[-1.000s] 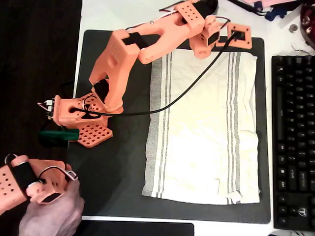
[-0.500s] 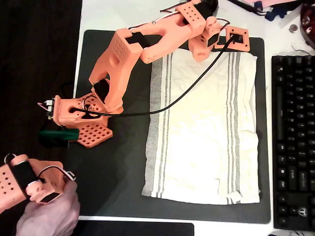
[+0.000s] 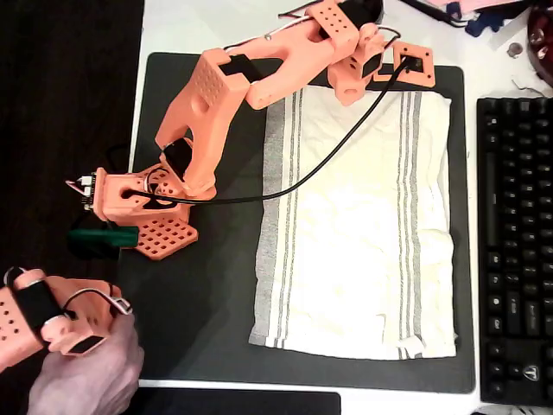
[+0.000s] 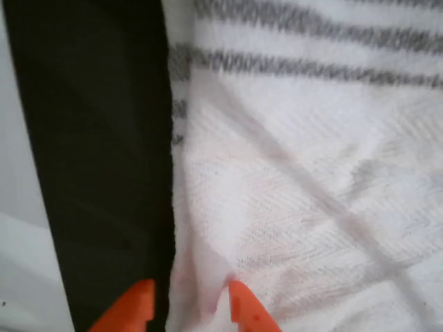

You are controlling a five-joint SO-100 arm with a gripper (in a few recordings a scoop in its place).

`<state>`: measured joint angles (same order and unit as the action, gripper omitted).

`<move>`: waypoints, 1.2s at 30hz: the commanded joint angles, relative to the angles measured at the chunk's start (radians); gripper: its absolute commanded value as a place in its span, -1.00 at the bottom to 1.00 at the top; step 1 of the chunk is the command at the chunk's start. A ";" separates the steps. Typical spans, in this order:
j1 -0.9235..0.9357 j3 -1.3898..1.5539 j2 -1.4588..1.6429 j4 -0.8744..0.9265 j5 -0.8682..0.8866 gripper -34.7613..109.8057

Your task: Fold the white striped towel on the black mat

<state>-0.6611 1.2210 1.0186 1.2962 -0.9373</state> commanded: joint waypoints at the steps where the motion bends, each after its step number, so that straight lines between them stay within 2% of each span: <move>1: -0.002 -0.021 0.021 0.002 -0.012 -0.30; 14: 0.023 -0.029 -0.029 -0.015 -0.031 -0.44; 23: 0.011 -0.032 0.049 0.020 -0.025 -0.51; 36: -0.083 -0.278 0.150 0.199 0.075 -0.51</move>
<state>-0.7148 1.0109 1.0830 1.4634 -0.8652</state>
